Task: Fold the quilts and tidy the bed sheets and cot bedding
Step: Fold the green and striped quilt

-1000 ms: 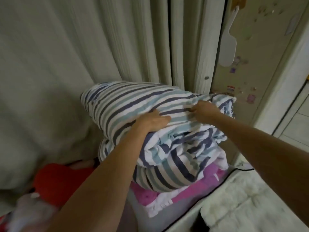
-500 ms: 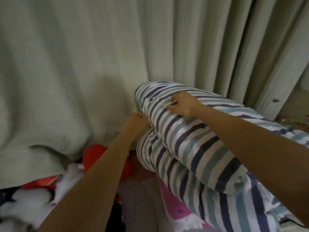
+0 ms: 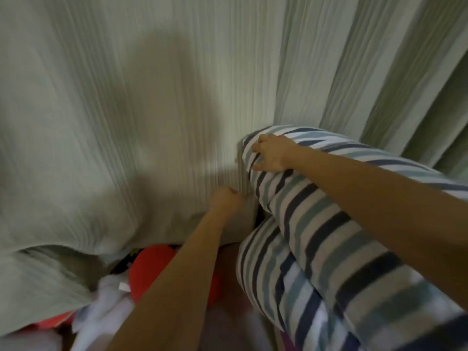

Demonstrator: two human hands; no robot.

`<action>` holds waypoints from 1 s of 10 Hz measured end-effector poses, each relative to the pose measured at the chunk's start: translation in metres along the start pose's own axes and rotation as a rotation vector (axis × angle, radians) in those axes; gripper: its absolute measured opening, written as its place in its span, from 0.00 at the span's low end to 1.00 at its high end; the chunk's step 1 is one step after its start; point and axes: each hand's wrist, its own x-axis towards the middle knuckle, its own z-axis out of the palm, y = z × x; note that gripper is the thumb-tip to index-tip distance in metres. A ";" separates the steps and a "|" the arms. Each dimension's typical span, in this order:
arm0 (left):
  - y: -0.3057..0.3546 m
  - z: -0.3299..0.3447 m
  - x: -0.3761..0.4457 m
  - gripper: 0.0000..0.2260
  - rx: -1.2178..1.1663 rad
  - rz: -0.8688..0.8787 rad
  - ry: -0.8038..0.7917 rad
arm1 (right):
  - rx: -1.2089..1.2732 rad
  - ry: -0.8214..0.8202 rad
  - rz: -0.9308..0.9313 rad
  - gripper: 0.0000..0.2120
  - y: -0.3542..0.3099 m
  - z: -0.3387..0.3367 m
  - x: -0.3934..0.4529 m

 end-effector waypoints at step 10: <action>0.174 0.085 0.044 0.08 -0.840 0.038 -0.127 | 0.418 0.530 0.356 0.14 0.111 -0.023 -0.094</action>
